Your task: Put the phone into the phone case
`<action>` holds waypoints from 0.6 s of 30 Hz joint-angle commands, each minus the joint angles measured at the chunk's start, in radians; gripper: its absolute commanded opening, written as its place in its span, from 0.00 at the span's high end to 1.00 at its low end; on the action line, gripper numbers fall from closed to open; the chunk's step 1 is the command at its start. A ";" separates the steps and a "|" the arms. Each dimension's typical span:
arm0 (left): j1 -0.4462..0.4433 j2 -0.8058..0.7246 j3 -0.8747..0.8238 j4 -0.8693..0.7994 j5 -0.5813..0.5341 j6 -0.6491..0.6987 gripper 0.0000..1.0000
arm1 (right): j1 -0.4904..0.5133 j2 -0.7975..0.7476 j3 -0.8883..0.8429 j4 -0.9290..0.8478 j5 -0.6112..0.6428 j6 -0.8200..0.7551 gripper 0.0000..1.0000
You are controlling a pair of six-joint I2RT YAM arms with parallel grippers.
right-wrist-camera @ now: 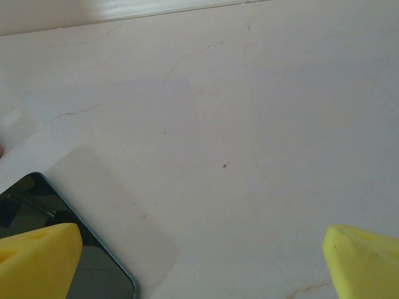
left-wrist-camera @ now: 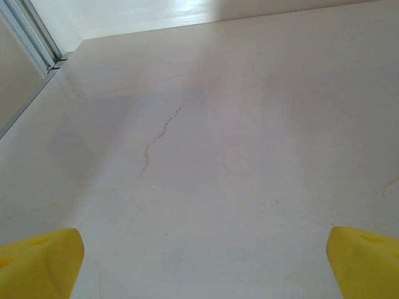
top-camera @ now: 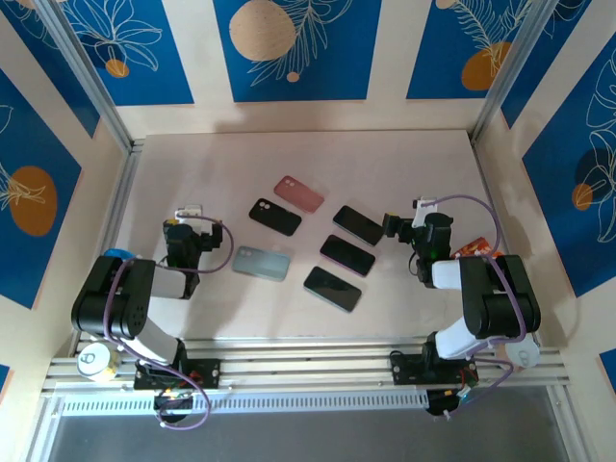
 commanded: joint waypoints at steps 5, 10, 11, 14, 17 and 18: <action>0.003 0.001 0.009 0.024 -0.003 -0.004 0.00 | 0.003 0.000 0.008 0.028 0.016 -0.017 0.01; 0.003 0.001 0.011 0.021 -0.003 -0.004 0.00 | 0.000 0.001 0.010 0.026 0.011 -0.016 0.01; 0.003 0.000 0.011 0.022 -0.003 -0.004 0.00 | -0.001 0.001 0.009 0.027 0.008 -0.016 0.01; 0.003 0.001 0.011 0.021 -0.003 -0.004 0.00 | -0.001 0.001 0.010 0.025 0.009 -0.016 0.01; 0.003 0.001 0.012 0.017 -0.003 -0.006 0.00 | -0.010 0.001 0.014 0.016 -0.009 -0.012 0.01; 0.003 0.000 0.012 0.019 -0.003 -0.006 0.00 | -0.012 0.001 0.014 0.015 -0.012 -0.012 0.01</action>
